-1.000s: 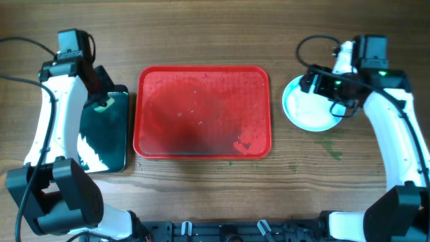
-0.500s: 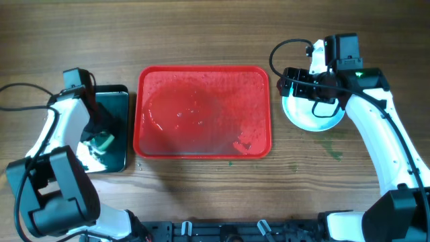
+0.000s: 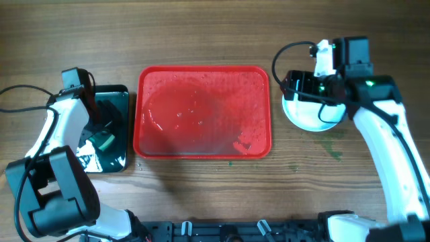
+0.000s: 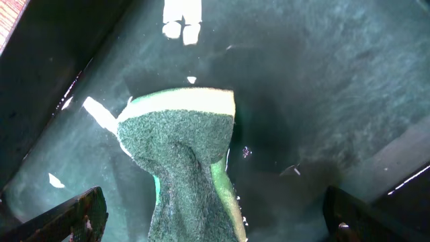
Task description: Clean dirty plates on tray and stack at the side
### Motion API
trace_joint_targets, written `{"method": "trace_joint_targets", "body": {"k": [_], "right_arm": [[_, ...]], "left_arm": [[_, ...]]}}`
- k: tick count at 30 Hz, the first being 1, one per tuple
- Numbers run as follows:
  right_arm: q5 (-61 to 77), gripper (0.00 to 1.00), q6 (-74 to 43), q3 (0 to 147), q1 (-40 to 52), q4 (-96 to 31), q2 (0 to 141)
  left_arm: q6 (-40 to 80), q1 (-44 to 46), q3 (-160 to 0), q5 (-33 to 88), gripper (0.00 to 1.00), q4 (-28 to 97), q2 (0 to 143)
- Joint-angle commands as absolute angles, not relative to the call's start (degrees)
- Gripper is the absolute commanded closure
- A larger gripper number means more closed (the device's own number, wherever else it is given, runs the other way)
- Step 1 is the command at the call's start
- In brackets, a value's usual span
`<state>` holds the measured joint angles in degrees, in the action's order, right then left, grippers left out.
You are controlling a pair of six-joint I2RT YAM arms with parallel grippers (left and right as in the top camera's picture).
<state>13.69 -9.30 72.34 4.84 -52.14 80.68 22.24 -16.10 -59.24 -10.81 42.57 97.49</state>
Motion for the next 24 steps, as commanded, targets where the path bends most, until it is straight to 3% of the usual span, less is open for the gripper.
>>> {"method": "trace_joint_targets", "body": {"k": [1,4,11,14,18,24], "right_arm": [[13.4,0.00,-10.0,77.4,5.0,-56.3,73.0],[15.2,0.00,-24.8,77.4,5.0,-56.1,67.8],[-8.1,0.00,-22.0,77.4,4.9,-59.4,61.9],[-11.4,0.00,-18.0,77.2,4.9,-59.7,60.6],[-2.5,0.00,-4.0,69.6,5.1,-45.5,54.0],[-0.1,0.00,-1.5,42.3,5.0,-26.3,32.4]], "left_arm": [[23.0,-16.3,-59.4,-10.3,0.00,42.4,97.5],[23.0,-16.3,-59.4,-10.3,0.00,42.4,97.5],[23.0,-16.3,-59.4,-10.3,0.00,42.4,97.5],[23.0,-16.3,-59.4,-10.3,0.00,42.4,97.5],[23.0,-16.3,-59.4,-10.3,0.00,42.4,97.5],[23.0,-16.3,-59.4,-10.3,0.00,42.4,97.5]]}}
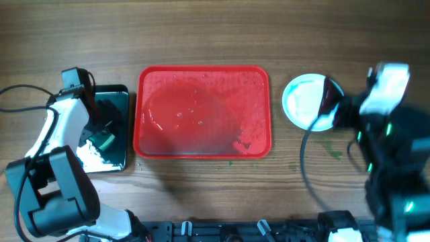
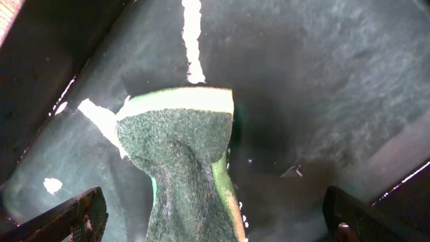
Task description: Clean dirty plates on tray and stack at the side
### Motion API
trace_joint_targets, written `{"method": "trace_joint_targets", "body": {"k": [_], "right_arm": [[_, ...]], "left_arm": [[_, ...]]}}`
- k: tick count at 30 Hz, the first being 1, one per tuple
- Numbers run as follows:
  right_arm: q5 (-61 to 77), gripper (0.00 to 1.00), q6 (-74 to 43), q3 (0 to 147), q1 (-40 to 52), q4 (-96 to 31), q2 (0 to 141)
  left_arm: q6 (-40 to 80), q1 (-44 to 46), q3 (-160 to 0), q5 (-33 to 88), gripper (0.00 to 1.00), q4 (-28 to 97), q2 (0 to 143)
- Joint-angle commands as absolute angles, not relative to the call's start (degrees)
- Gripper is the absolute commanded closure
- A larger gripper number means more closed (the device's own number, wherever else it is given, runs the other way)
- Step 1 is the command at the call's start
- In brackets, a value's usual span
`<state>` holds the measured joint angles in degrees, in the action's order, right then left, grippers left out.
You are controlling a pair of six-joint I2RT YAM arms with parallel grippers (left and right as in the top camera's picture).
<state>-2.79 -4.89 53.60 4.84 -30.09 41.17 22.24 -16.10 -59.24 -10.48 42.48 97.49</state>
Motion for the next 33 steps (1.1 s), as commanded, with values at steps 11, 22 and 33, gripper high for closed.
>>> {"method": "trace_joint_targets", "body": {"k": [11,22,33], "right_arm": [[6.6,0.00,-1.5,4.6,5.0,0.6,4.8],[9.2,0.00,-1.6,0.3,5.0,0.7,0.7],[9.2,0.00,-1.6,0.3,5.0,0.7,1.3]], "left_arm": [[23.0,-16.3,-59.4,-10.3,0.00,42.4,97.5],[23.0,-16.3,-59.4,-10.3,0.00,42.4,97.5],[23.0,-16.3,-59.4,-10.3,0.00,42.4,97.5]]}}
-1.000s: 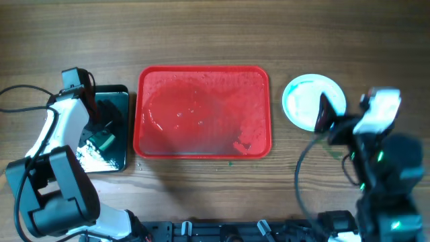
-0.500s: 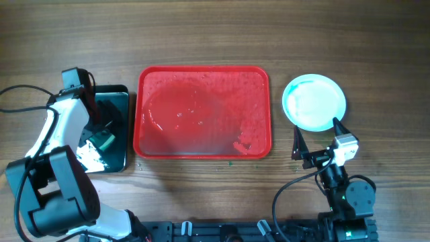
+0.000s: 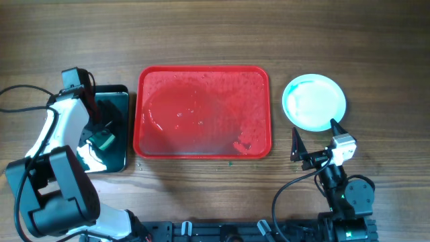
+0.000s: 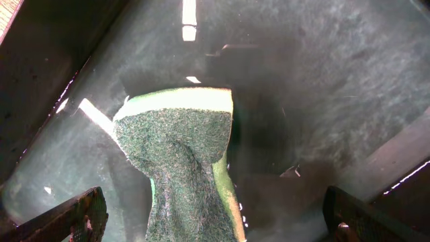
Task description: Clean dirty plates on tray and stack at the side
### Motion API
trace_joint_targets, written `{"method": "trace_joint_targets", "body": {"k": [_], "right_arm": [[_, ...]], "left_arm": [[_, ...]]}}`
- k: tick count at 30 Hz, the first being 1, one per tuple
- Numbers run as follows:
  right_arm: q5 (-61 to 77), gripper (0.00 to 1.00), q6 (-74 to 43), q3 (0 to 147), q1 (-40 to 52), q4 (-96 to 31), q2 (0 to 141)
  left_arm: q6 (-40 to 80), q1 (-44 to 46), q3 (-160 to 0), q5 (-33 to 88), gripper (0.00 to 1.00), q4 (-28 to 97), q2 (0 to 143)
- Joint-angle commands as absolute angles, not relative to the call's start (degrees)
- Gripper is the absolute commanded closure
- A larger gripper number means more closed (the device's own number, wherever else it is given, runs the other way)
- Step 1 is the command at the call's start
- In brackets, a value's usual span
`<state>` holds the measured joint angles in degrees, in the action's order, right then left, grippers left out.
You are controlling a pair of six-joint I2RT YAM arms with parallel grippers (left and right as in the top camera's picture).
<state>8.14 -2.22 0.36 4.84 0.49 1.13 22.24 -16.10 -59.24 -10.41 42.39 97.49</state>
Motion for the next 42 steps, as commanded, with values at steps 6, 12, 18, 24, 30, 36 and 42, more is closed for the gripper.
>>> {"method": "trace_joint_targets", "body": {"k": [6,12,18,24,30,36,42], "right_arm": [[9.2,0.00,-1.6,0.3,5.0,0.7,1.3],[9.2,0.00,-1.6,0.3,5.0,0.7,1.3],[9.2,0.00,-1.6,0.3,5.0,0.7,1.3],[9.2,0.00,-1.6,0.3,5.0,0.7,1.3],[9.2,0.00,-1.6,0.3,5.0,0.7,1.3],[9.2,0.00,-1.6,0.3,5.0,0.7,1.3],[9.2,0.00,-1.6,0.3,5.0,0.7,1.3]], "left_arm": [[23.0,-16.3,-59.4,-10.3,0.00,42.4,97.5],[23.0,-14.7,-57.6,-7.4,0.00,46.5,87.7],[23.0,-9.9,-43.7,-6.6,0.00,30.3,59.2],[21.2,-6.0,-30.1,-6.6,0.00,24.4,32.9],[12.7,-2.9,-16.4,-4.2,0.00,12.4,16.9],[-1.0,-0.1,-6.5,-1.1,0.00,1.5,8.9],[-1.3,0.2,-1.4,-2.2,0.00,1.7,2.3]]}}
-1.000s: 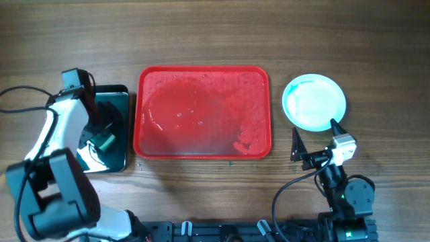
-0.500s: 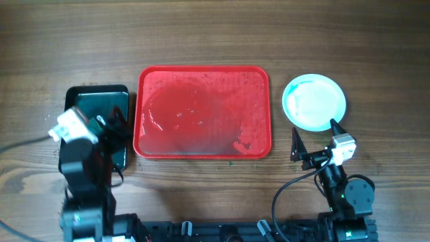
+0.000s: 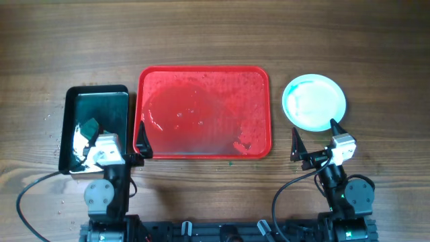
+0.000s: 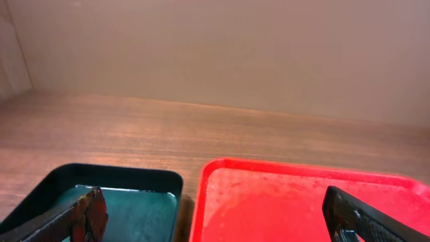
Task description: Clean dirty plates on tray and stack at the side
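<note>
The red tray (image 3: 201,111) lies wet in the middle of the table with no plate on it; its near part (image 4: 302,202) shows in the left wrist view. A white plate with a teal rim (image 3: 314,102) sits on the table to the tray's right. On the left is a black water bin (image 3: 67,128) with a green sponge (image 3: 88,126) lying in it. My left gripper (image 3: 107,144) is folded back at the front edge, open and empty, its fingers (image 4: 84,215) wide apart. My right gripper (image 3: 316,138) is folded back at the front right, open and empty.
Bare wood table surrounds the tray. The bin's rim (image 4: 114,171) stands just left of the tray's edge. Small green smears mark the wood below the plate (image 3: 332,148). Cables loop beside both arm bases at the front.
My left arm, which reached into the bin with its open fingers on either side of the sponge, is now folded back at the front edge. The sponge stays in the bin. The right arm is unmoved.
At first my right gripper was over the plate at the right and my left stood open over the sponge in the bin. Then the right arm was off the plate, and then folded at the front. Now the left arm is folded too.
</note>
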### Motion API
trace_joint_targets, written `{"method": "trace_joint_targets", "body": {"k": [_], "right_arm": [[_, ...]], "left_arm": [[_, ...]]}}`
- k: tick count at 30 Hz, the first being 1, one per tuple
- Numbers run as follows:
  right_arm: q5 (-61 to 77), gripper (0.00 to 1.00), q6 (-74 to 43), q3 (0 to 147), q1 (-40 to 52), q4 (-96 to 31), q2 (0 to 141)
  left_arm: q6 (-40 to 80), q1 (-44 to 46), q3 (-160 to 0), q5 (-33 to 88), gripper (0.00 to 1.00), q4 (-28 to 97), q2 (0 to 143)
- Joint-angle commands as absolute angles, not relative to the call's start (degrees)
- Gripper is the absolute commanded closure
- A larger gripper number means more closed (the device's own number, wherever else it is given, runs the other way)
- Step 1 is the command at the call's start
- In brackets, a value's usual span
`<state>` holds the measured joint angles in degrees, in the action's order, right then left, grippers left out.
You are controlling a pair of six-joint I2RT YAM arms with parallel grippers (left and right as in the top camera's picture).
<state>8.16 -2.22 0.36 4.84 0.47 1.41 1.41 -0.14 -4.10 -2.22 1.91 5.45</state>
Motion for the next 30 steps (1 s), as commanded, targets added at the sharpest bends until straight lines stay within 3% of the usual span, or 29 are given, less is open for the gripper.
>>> {"method": "trace_joint_targets", "body": {"k": [1,30], "right_arm": [[9.2,0.00,-1.6,0.3,5.0,0.7,1.3],[9.2,0.00,-1.6,0.3,5.0,0.7,1.3]], "left_arm": [[-1.3,0.2,-0.3,-2.2,0.00,1.8,1.4],[-2.8,1.0,-0.3,-2.4,0.00,3.9,0.3]]}}
